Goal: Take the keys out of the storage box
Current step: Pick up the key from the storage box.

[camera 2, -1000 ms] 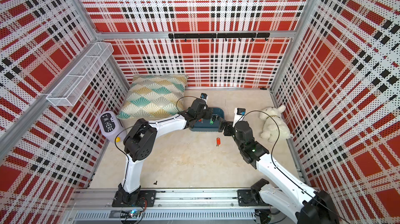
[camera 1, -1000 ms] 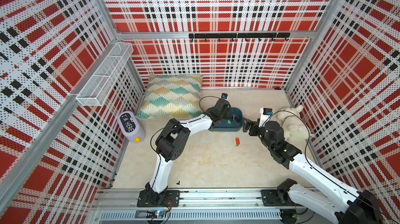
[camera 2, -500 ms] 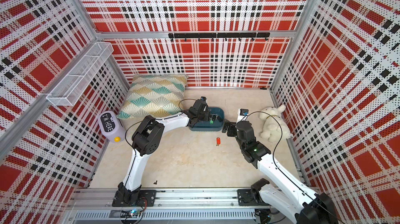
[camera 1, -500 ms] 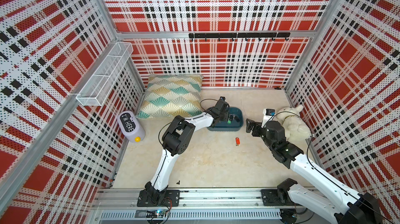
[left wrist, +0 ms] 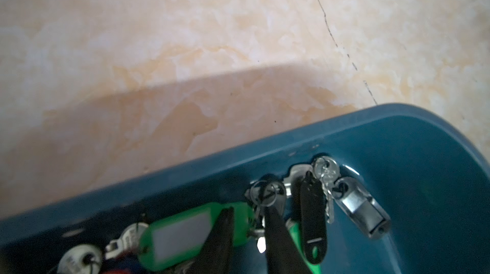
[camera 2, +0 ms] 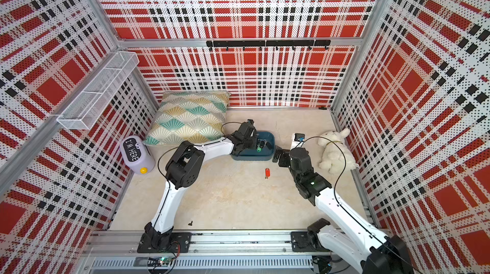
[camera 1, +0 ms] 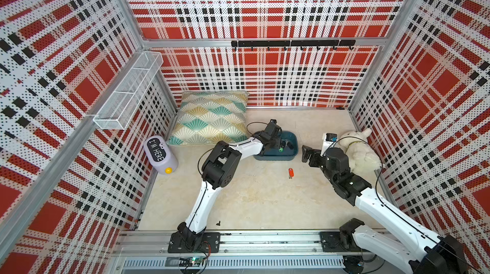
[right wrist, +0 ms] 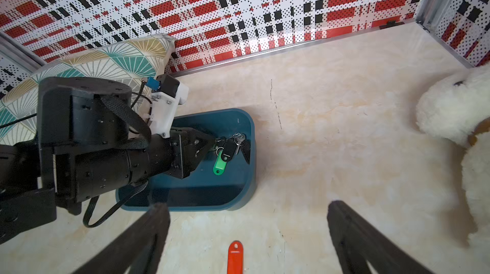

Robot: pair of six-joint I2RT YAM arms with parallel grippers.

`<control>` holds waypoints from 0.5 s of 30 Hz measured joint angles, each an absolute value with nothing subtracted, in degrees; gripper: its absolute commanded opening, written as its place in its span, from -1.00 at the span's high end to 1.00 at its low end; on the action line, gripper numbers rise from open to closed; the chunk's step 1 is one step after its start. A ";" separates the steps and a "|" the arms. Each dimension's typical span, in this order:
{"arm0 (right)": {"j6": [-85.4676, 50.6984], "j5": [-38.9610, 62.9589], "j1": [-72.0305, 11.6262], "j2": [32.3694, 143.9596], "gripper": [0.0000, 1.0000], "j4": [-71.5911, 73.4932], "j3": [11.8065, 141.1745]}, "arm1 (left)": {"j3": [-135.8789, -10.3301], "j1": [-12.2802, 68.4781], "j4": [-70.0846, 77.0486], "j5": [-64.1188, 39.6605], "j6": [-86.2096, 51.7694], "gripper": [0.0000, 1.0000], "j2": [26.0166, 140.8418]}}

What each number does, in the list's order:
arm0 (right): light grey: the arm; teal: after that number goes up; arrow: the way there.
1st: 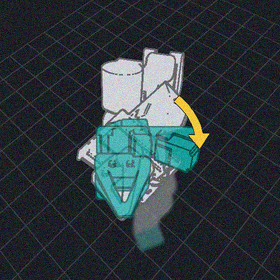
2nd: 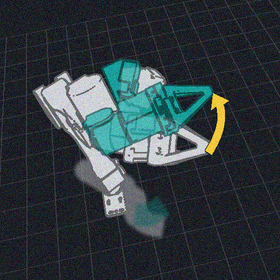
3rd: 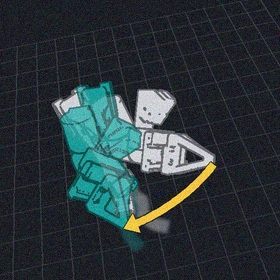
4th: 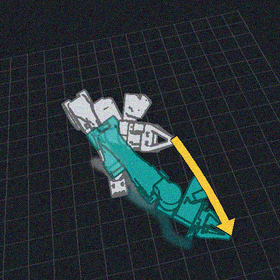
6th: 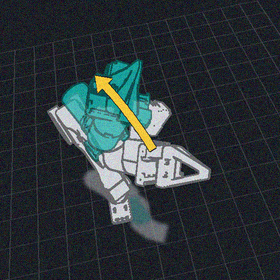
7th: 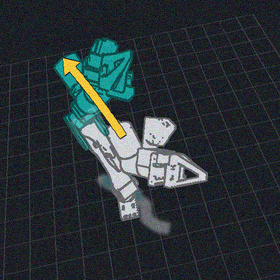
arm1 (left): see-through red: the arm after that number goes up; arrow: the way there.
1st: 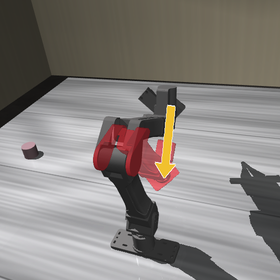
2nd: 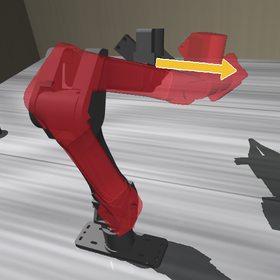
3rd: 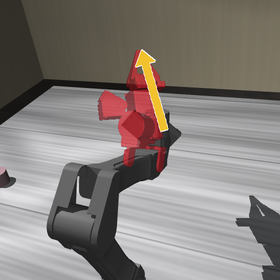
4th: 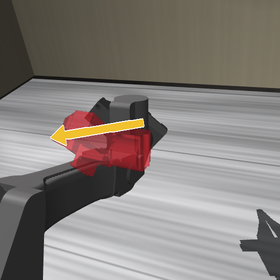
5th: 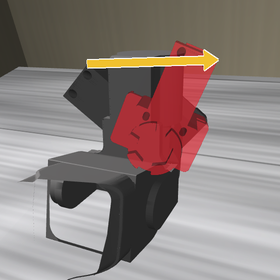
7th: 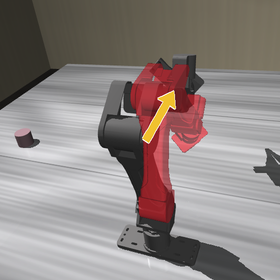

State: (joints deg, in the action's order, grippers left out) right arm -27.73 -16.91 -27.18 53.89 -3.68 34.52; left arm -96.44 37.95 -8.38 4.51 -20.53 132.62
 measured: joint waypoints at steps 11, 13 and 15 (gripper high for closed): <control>-27.88 -16.73 -26.87 53.89 -1.00 -3.64 34.11 | -98.43 37.95 -8.56 4.91 -20.58 0.93 134.02; -27.88 -16.67 -26.85 53.89 -1.00 -3.64 34.11 | -98.74 37.95 -8.56 4.95 -20.58 1.00 134.10; -27.88 -16.64 -26.85 53.89 -1.00 -3.64 34.06 | -98.74 37.95 -8.60 4.97 -20.53 1.00 134.10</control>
